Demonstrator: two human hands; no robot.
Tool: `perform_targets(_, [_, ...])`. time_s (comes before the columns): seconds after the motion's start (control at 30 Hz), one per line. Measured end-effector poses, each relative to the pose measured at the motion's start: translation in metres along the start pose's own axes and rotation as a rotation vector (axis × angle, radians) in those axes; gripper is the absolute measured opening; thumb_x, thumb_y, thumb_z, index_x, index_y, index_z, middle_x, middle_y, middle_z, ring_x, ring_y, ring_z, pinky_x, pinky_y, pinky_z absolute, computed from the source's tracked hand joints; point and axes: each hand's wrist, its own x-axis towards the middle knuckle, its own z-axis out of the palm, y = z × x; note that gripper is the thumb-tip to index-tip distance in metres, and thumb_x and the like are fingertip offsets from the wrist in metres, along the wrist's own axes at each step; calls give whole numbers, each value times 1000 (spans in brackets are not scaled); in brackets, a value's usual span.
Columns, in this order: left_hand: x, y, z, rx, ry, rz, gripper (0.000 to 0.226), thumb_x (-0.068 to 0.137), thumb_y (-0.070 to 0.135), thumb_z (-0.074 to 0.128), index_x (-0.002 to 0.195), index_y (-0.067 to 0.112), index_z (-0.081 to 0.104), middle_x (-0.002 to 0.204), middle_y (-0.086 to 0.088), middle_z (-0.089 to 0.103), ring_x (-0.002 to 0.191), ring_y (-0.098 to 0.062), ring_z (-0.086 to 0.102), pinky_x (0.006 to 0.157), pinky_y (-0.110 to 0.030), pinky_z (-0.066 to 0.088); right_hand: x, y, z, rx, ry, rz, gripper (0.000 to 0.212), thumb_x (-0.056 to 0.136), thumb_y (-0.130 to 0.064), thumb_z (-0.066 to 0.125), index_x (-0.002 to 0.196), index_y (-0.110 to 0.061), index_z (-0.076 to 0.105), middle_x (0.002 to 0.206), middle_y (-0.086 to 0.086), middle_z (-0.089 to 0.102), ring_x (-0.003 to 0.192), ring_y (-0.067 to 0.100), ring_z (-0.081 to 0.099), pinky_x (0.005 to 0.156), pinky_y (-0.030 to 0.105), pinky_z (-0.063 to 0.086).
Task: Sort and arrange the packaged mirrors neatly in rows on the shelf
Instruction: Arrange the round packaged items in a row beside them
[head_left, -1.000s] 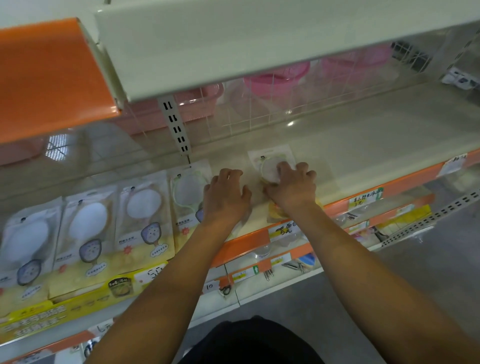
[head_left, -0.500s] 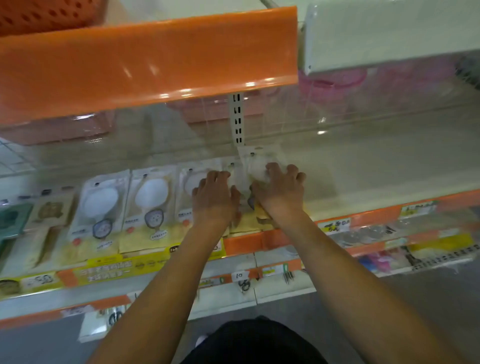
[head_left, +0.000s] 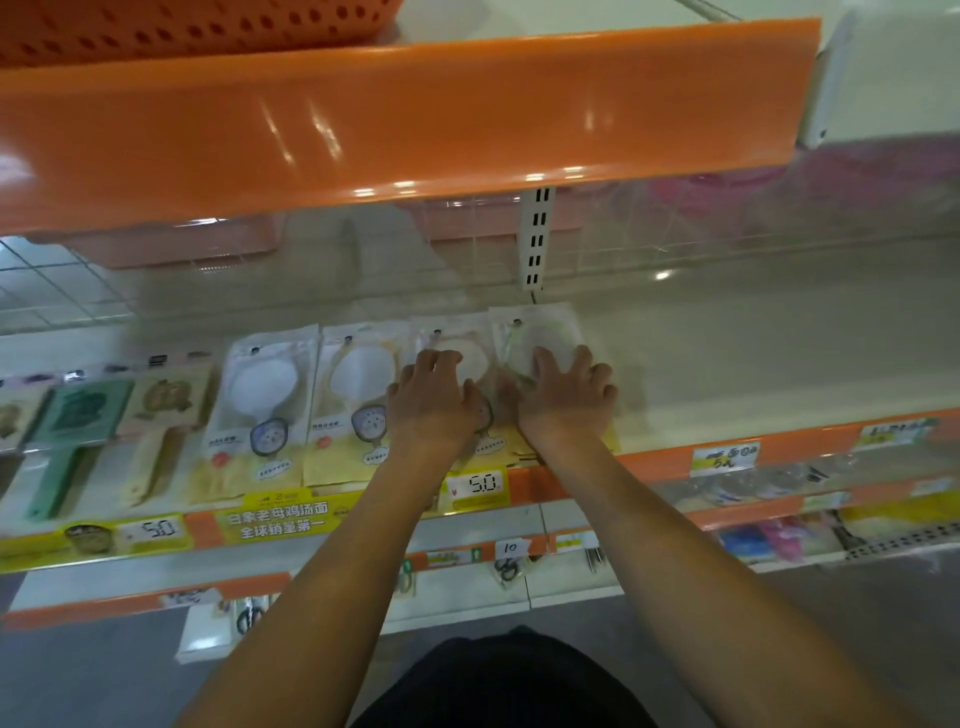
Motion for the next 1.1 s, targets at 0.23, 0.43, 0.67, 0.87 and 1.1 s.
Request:
perform_targets(0.23, [-1, -1, 0, -11, -25, 16, 40, 92, 32, 47, 131, 21, 49, 135, -3, 48, 120, -27, 48, 95, -40, 38, -1, -1, -1, 11, -47, 30, 73, 82, -83, 19, 140, -41, 30, 156, 12, 15, 135, 39, 24, 107, 47, 26])
perform_targets(0.43, [-3, -4, 2, -26, -21, 16, 40, 92, 31, 49, 131, 21, 50, 134, -2, 48, 119, -26, 48, 95, -39, 38, -6, 17, 10, 43, -84, -191, 58, 97, -57, 28, 151, -45, 9, 162, -1, -12, 148, 32, -11, 120, 51, 2])
perform_targets(0.67, [-4, -5, 4, -35, -48, 39, 43, 91, 30, 50, 133, 19, 48, 136, -3, 47, 121, -27, 47, 98, -40, 39, -2, 22, 9, 76, -139, -198, 56, 98, -57, 25, 151, -45, 9, 163, -2, -9, 148, 31, -12, 120, 51, -1])
perform_targets(0.87, [-10, -11, 4, 24, -51, 143, 47, 93, 33, 47, 138, 21, 44, 146, -1, 40, 131, -25, 39, 103, -39, 32, -15, 39, -2, 147, 11, -371, 50, 98, -47, 37, 148, -38, 31, 162, 1, 13, 149, 31, 8, 120, 49, 13])
perform_targets(1.1, [-21, -16, 8, 27, -82, 194, 43, 95, 39, 45, 137, 32, 48, 151, -1, 37, 138, -26, 34, 109, -45, 34, -23, 47, 2, 149, 59, -404, 44, 91, -39, 54, 135, -32, 54, 147, 7, 43, 134, 34, 39, 104, 45, 42])
